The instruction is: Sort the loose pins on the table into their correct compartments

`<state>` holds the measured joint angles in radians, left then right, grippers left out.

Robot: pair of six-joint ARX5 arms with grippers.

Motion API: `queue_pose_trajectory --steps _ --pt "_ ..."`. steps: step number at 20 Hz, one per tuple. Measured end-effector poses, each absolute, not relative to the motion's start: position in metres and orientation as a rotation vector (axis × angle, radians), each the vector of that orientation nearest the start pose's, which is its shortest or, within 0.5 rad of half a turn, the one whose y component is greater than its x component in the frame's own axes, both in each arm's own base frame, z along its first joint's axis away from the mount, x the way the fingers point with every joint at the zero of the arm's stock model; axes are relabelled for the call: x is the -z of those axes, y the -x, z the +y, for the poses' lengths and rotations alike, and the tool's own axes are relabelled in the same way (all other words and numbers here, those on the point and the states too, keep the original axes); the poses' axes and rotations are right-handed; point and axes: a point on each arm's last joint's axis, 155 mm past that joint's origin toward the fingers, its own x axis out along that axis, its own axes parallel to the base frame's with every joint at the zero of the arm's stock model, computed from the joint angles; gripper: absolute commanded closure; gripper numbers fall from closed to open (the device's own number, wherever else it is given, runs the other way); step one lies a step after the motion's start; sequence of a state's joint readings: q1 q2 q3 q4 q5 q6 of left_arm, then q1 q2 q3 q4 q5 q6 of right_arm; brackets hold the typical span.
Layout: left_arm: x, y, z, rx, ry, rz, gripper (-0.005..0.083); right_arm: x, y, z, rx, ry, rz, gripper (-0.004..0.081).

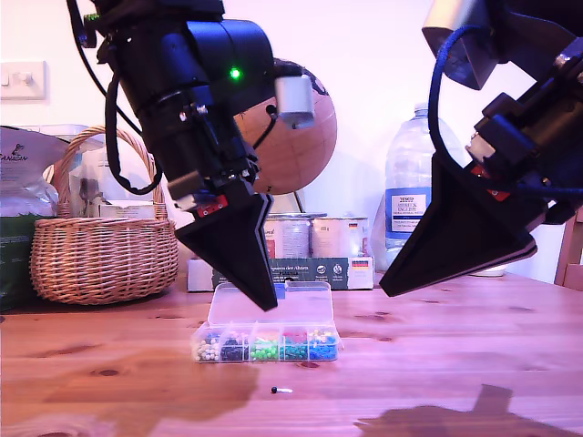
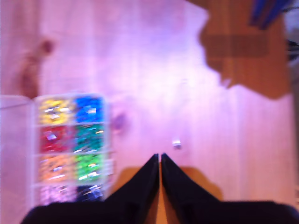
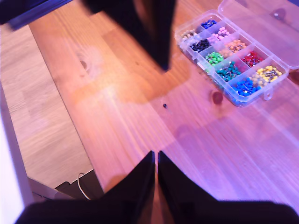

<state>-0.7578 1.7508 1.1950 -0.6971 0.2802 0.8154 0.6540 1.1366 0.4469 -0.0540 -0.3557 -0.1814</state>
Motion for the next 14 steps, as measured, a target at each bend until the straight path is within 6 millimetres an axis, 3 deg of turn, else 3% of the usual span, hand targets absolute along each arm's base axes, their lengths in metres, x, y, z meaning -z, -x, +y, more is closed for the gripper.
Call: queue_pose_trajectory --steps 4,8,14 --pt "-0.051 -0.236 -0.302 1.4 -0.955 0.855 0.0692 -0.073 -0.21 0.242 -1.03 0.272 0.673 0.0783" --pt "-0.049 -0.239 -0.3 1.361 -0.956 0.88 0.0567 -0.073 -0.21 0.242 -1.031 0.272 0.673 0.0783" --pt "-0.033 -0.245 -0.295 1.321 -0.978 0.928 0.0567 -0.073 -0.21 0.242 -1.031 0.272 0.673 0.0783"
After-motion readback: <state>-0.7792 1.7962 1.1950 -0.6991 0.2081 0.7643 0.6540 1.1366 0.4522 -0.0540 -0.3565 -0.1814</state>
